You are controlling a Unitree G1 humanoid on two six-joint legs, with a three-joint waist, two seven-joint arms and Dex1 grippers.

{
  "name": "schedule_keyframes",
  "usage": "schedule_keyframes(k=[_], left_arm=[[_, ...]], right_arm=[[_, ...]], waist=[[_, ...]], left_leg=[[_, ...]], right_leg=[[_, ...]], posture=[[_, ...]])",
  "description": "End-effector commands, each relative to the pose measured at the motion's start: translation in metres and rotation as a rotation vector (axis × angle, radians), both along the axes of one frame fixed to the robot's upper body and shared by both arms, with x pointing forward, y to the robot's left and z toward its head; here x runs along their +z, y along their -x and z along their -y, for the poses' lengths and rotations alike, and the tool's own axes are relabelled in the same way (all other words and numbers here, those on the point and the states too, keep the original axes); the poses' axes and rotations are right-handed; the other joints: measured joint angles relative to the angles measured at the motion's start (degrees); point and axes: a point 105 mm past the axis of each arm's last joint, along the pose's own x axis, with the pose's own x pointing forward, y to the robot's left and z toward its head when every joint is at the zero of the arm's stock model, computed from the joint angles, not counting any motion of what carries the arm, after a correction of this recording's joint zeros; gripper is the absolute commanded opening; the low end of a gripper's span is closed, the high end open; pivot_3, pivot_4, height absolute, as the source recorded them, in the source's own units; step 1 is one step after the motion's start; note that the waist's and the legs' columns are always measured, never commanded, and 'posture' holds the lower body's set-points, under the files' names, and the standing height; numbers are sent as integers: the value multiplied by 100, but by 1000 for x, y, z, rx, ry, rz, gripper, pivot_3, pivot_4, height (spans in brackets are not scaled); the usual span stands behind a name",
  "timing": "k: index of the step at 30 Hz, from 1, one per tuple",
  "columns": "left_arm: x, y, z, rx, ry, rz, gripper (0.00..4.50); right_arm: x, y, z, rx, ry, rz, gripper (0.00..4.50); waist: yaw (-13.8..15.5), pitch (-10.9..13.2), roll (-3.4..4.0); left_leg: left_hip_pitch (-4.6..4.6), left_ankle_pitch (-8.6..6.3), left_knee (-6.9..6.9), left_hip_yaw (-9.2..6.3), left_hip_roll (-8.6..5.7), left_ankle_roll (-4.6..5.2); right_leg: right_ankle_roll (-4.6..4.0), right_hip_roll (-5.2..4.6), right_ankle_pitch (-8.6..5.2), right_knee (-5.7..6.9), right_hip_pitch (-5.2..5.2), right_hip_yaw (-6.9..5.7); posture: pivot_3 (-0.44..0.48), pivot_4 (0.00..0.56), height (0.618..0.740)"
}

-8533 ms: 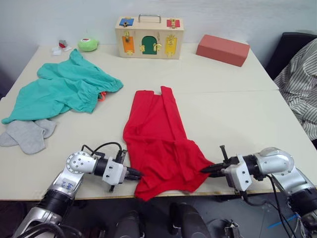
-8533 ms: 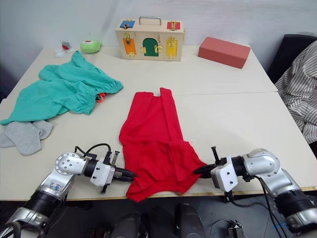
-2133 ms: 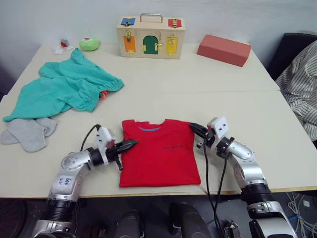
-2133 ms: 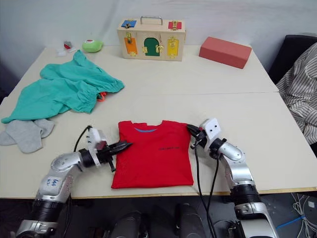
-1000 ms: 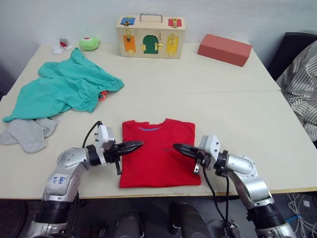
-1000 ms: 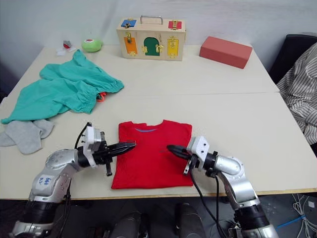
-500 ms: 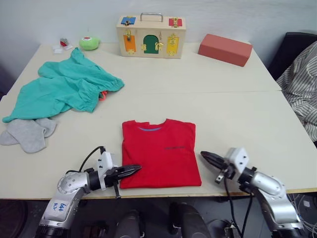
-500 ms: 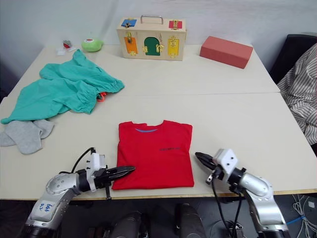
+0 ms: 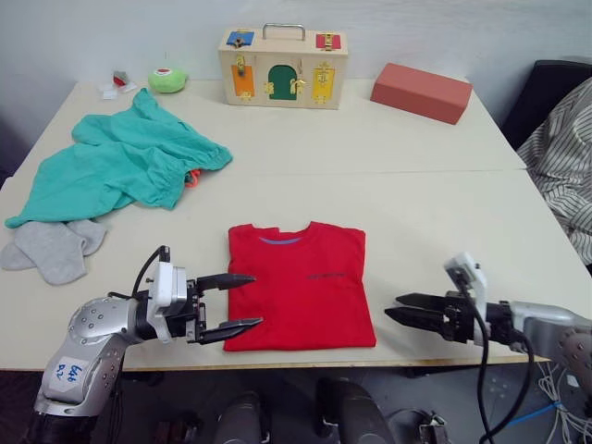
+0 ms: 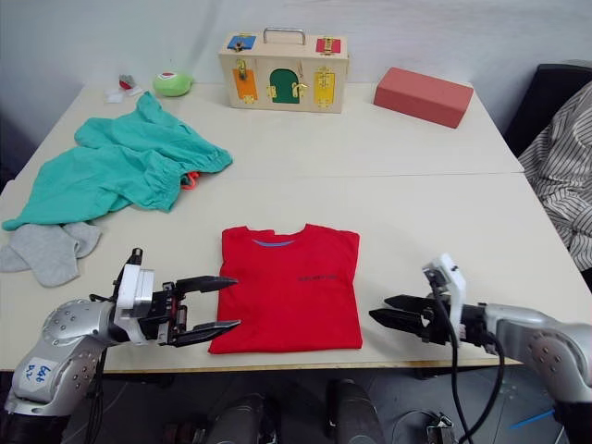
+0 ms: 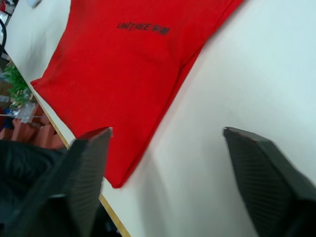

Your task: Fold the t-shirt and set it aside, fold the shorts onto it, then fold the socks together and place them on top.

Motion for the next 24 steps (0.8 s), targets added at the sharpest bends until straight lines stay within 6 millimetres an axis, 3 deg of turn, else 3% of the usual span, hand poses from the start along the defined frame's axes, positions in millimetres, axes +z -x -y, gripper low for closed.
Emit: schedule_keyframes(k=[1,3,6,15,18,24], left_arm=[[4,5,1,-51,-1,2,4297],[4,5,-1,-51,-10,0,4333],[4,5,-2,-55,-28,19,4333],[0,0,-4,-38,-41,52,4333],[-1,-3,-3,-36,-36,54,4333],[-1,-9,-5,-18,-31,59,4333]], right_arm=[[-12,0,-21,68,26,-60,4498],[-14,-5,-28,68,26,-66,4117],[-15,-16,-37,34,5,-67,3102],[-18,-18,-29,28,36,-62,15],[-10,-18,-12,-6,45,-31,15],[11,-17,61,-140,154,45,15]], waist=[[-2,0,-1],[11,-1,-4],[3,-5,-9],[10,-5,-10],[27,-5,-10],[186,0,-2]], left_leg=[[-1,1,0,1,2,-1],[0,1,0,0,2,-2],[-1,4,1,0,2,-7],[-8,7,0,0,2,-16],[-8,-1,1,0,-1,-2],[-22,-5,3,-1,-10,8]], right_leg=[[0,4,0,0,0,0],[0,4,0,-1,1,-4],[1,3,0,-1,2,-4],[2,2,1,-4,-1,-5],[5,-2,3,-7,1,-5],[14,-7,8,-29,-1,-12]], posture=[[0,150,740],[0,150,740],[0,150,740],[0,150,740],[0,150,740],[0,150,740]])
